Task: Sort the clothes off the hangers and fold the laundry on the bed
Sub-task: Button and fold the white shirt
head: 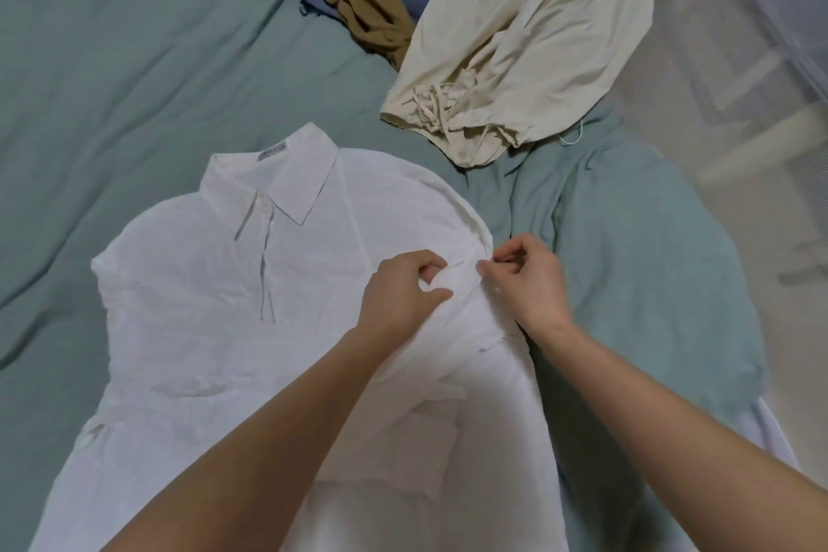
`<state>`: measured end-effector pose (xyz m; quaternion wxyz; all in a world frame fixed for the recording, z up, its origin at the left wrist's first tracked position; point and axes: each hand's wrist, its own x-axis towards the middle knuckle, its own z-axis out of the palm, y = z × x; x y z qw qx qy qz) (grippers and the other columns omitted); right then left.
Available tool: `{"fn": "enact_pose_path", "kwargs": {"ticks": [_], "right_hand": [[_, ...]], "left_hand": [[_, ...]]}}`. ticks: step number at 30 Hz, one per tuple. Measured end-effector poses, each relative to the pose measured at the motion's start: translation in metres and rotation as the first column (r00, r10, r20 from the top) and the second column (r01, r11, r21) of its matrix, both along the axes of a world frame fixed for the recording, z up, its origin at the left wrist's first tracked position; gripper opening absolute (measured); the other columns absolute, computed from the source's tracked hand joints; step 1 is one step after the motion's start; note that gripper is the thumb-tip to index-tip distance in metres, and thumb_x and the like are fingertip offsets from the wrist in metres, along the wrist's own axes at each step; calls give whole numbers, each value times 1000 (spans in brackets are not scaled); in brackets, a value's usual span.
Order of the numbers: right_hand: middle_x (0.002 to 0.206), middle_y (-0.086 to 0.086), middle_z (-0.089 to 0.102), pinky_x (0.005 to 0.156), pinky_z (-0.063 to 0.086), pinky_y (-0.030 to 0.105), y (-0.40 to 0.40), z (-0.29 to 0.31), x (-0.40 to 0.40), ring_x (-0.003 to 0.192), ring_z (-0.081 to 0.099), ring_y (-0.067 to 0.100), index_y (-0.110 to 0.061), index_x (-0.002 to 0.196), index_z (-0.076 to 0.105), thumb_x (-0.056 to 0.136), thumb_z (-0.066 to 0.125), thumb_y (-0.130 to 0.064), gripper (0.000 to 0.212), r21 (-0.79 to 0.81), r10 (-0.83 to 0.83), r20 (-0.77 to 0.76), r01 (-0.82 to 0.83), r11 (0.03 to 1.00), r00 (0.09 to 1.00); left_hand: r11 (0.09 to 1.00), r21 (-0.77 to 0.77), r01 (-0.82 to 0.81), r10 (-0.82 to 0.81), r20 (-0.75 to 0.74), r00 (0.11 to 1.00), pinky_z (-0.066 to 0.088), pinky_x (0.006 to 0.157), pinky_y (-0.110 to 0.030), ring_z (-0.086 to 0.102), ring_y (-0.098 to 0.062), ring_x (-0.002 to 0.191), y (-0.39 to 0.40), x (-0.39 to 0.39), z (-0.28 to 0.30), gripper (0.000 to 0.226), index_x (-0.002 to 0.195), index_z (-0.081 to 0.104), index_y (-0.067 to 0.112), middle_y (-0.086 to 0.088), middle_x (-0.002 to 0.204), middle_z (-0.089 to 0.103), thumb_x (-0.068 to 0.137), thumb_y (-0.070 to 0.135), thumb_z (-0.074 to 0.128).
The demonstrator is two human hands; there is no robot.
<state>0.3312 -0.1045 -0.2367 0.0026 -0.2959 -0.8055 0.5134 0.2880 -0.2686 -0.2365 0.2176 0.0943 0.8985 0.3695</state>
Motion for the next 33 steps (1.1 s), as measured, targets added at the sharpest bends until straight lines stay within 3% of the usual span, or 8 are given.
{"fn": "enact_pose_path", "kwargs": {"ticks": [3, 6, 9, 15, 22, 25, 29, 33], "right_hand": [[66, 2, 62, 76, 57, 38, -8, 2, -13, 64, 63, 19, -5, 91, 60, 83, 72, -11, 16, -212, -83, 133, 110, 971, 988], [56, 2, 57, 82, 54, 44, -6, 1, -25, 59, 57, 18, -9, 67, 58, 88, 63, -9, 21, -242, -143, 161, 180, 954, 977], [66, 6, 58, 84, 54, 41, -3, 4, -32, 63, 57, 16, -8, 65, 54, 92, 57, -10, 27, -359, -237, 171, 284, 889, 956], [72, 6, 58, 51, 52, 17, 4, 19, -40, 59, 55, 13, -7, 79, 59, 90, 58, 1, 14, -418, -294, 129, 321, 850, 947], [80, 6, 60, 62, 54, 17, 5, 19, -38, 68, 57, 11, -7, 79, 61, 94, 52, -1, 19, -460, -268, 108, 287, 840, 957], [80, 5, 62, 65, 53, 16, 4, 18, -36, 70, 59, 9, -6, 79, 63, 94, 52, 0, 20, -498, -252, 82, 258, 828, 964], [83, 8, 65, 73, 55, 19, 8, 17, -34, 75, 61, 12, -5, 83, 64, 95, 51, -1, 18, -526, -231, 78, 237, 817, 970], [73, 6, 57, 66, 50, 23, 13, 10, -37, 67, 53, 14, -8, 80, 59, 95, 47, -1, 20, -494, -302, 103, 312, 812, 948]], "left_hand": [[997, 71, -9, 10, -3, 1000, 38, 65, -10, 52, 3, 65, -2, -2, 0, 29, 103, 69, 28, 15, 78, 59, 76, 21, 76], [992, 124, -7, 9, -20, 1000, 35, 64, -7, 51, 4, 65, -4, -5, 1, 22, 103, 70, 26, 13, 75, 57, 82, 20, 73], [989, 142, -26, 25, 4, 1000, 40, 68, -7, 56, -1, 70, -3, -12, 5, 14, 97, 75, 23, 13, 77, 65, 86, 18, 68], [987, 157, -11, -10, 132, 991, 45, 70, -12, 62, -1, 72, 9, -31, 14, 9, 78, 76, 12, 5, 81, 73, 82, 13, 69], [953, 261, -156, 112, 179, 978, 51, 78, -29, 60, -11, 73, 39, -50, 12, 15, 84, 74, 10, 7, 75, 68, 90, 16, 62], [958, 261, -121, 75, 183, 980, 47, 69, -30, 53, -13, 64, 52, -55, 13, 21, 86, 74, 3, -2, 71, 64, 91, 19, 62], [959, 263, -101, 45, 211, 976, 50, 87, -24, 63, -10, 84, 61, -59, 16, 21, 106, 74, 9, -4, 96, 72, 86, 16, 70], [969, 224, -101, 49, 227, 973, 52, 84, -21, 63, -9, 76, 63, -59, 16, 20, 98, 75, 8, -3, 85, 71, 78, 8, 76]]}}
